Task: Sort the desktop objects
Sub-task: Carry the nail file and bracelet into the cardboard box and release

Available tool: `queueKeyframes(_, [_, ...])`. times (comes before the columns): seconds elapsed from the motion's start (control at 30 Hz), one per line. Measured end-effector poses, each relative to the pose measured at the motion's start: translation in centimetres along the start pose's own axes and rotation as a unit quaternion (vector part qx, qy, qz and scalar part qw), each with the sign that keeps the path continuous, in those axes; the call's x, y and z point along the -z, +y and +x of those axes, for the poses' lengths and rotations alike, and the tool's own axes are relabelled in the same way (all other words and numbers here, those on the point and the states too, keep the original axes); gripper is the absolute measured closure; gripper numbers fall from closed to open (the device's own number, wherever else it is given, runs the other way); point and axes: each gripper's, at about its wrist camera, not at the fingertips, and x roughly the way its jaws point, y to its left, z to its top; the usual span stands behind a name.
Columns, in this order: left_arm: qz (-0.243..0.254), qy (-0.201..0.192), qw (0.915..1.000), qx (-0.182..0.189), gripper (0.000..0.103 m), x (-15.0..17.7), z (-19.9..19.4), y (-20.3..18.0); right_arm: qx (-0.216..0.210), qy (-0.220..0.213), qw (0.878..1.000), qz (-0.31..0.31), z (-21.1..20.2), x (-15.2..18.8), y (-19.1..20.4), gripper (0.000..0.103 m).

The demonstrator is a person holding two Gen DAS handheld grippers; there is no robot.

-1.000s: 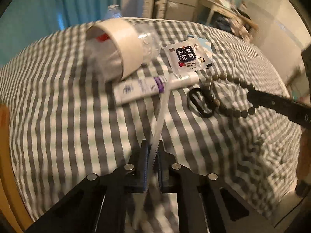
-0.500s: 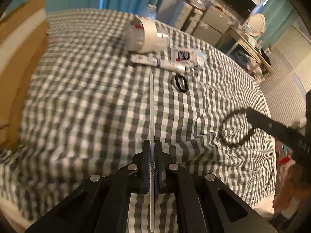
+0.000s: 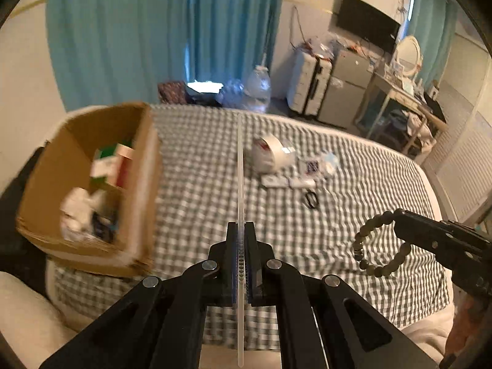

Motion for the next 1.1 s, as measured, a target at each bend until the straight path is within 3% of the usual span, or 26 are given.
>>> queueKeyframes(0.17, [-0.030,-0.018,0.9991,-0.023,0.100,-1.7,-2.4,5.5,-0.033,-0.018,0.998,-0.055,0.3,-3.3,6.2,0.092])
queueKeyframes(0.33, [-0.044,-0.035,0.9957,-0.073,0.100,-3.1,-3.2,11.8,-0.071,-0.006,0.993,-0.094,3.9,-7.1,12.4,0.092])
queueKeyframes(0.5, [-0.056,-0.014,0.9927,-0.106,0.100,-4.1,-0.5,17.1,-0.088,0.016,0.988,-0.126,10.5,-9.9,17.5,0.092])
queueKeyframes(0.7, [-0.071,0.008,0.9910,-0.113,0.100,-4.6,4.0,20.5,-0.098,0.049,0.987,-0.114,17.9,-10.7,19.5,0.091])
queueKeyframes(0.73, [-0.074,0.010,0.9906,-0.114,0.097,-4.4,4.5,20.8,-0.095,0.048,0.988,-0.114,18.5,-10.7,19.6,0.090])
queueKeyframes(0.77, [-0.079,0.013,0.9901,-0.116,0.096,-4.2,5.0,21.2,-0.089,0.046,0.989,-0.109,19.0,-10.8,19.5,0.074])
queueKeyframes(0.8, [-0.081,0.021,0.9897,-0.116,0.085,-4.1,5.7,21.5,-0.092,0.048,0.989,-0.102,19.3,-10.9,19.3,0.046])
queueKeyframes(0.83, [-0.081,0.034,0.9889,-0.120,0.060,-3.9,6.1,21.7,-0.097,0.047,0.989,-0.097,19.5,-11.0,18.9,0.032])
queueKeyframes(0.87, [-0.080,0.047,0.9871,-0.131,0.043,-3.7,6.5,21.8,-0.089,0.033,0.991,-0.095,19.1,-11.1,18.5,0.027])
queueKeyframes(0.9, [-0.076,0.058,0.9837,-0.152,0.018,-3.4,6.9,22.0,-0.082,0.019,0.992,-0.098,18.6,-11.1,18.1,0.027])
queueKeyframes(1.1, [-0.077,0.024,0.9835,-0.162,0.011,-2.3,4.2,21.0,-0.007,-0.039,0.996,-0.085,13.6,-9.8,11.0,0.027])
